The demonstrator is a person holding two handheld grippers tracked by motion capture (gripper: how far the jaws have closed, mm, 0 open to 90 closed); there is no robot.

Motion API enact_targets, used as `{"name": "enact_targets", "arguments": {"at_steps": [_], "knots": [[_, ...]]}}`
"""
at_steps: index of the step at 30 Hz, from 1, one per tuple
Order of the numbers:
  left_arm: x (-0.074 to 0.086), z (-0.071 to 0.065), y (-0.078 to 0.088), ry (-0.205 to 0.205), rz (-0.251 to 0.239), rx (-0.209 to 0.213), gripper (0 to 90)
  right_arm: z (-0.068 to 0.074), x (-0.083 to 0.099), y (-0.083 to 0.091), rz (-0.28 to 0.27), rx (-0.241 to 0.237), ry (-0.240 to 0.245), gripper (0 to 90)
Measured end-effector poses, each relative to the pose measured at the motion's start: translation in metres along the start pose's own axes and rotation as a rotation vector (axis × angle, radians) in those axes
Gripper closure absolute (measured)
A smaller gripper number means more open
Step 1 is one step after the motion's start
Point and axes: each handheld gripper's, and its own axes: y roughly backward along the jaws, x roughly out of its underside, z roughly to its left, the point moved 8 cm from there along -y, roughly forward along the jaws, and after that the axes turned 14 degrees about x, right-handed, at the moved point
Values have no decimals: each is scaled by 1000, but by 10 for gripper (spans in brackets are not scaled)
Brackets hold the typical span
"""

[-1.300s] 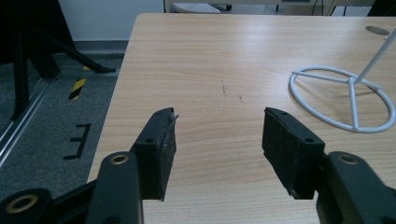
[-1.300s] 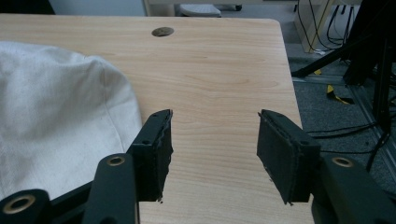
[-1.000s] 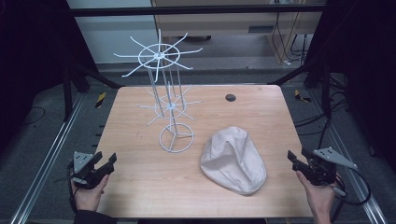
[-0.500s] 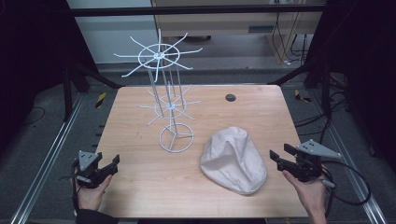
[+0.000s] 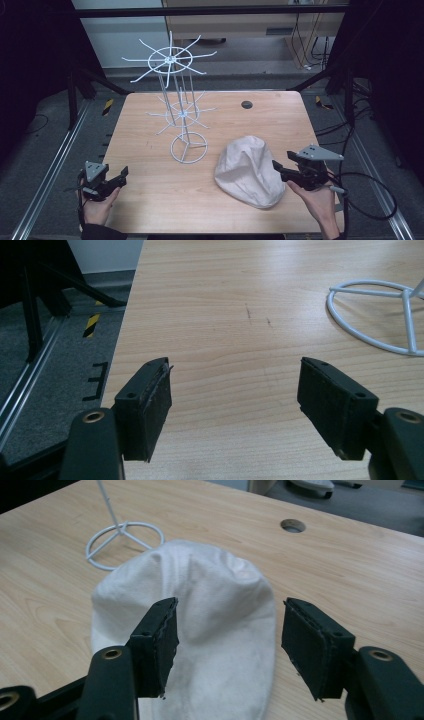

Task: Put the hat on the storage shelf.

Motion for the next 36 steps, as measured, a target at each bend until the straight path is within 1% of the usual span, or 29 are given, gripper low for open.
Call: {"name": "enact_targets", "arguments": {"at_steps": [1,2,3,4,5,6,7,8,9,10,12,13,16,17,20,21,22,24,28,29,31,32,33,36], "knots": [[0,0,0,1,1,0,296,3,-1,-2,4,-4,12,397],[0,0,0,1,2,-1,297,11,-3,-6,10,-17,30,401],[0,0,0,0,2,-2,297,11,-3,-6,10,-17,30,401],[0,0,0,0,3,-2,298,15,-4,-8,17,-26,32,402],[1,1,0,1,4,-4,299,23,-5,-12,28,-37,38,407],[1,1,0,1,4,-4,300,23,-5,-12,28,-37,38,407],[1,1,0,1,5,-3,300,30,-5,-17,36,-51,48,414],[1,1,0,1,5,-3,300,30,-5,-17,36,-51,48,414],[1,1,0,2,7,-4,300,35,-5,-22,46,-59,55,419],[1,1,0,2,7,-4,300,35,-5,-22,46,-59,55,419],[1,2,0,2,8,-5,301,39,-3,-26,60,-65,57,427],[1,2,0,1,7,-5,303,42,0,-30,75,-67,62,438],[1,2,0,0,8,-7,305,45,2,-33,85,-73,69,442],[1,2,0,-1,9,-7,306,47,6,-36,102,-72,77,445],[1,2,0,0,10,-6,308,48,8,-39,107,-72,75,449],[1,2,0,0,11,-6,309,48,12,-43,122,-73,72,453],[1,2,0,0,11,-6,309,48,12,-43,122,-73,72,453],[1,1,0,-3,10,-6,312,49,19,-48,150,-69,77,457],[1,2,0,-3,12,-6,316,51,25,-54,168,-67,80,467],[2,2,0,-2,13,-7,316,52,30,-58,183,-64,79,472],[1,2,0,-1,11,-7,318,51,34,-61,192,-55,90,477],[1,2,0,-1,11,-7,319,51,34,-61,192,-55,90,477],[2,2,0,-2,12,-8,320,51,38,-64,209,-48,88,484],[2,2,0,-2,14,-7,323,51,41,-66,215,-49,85,498]]}}
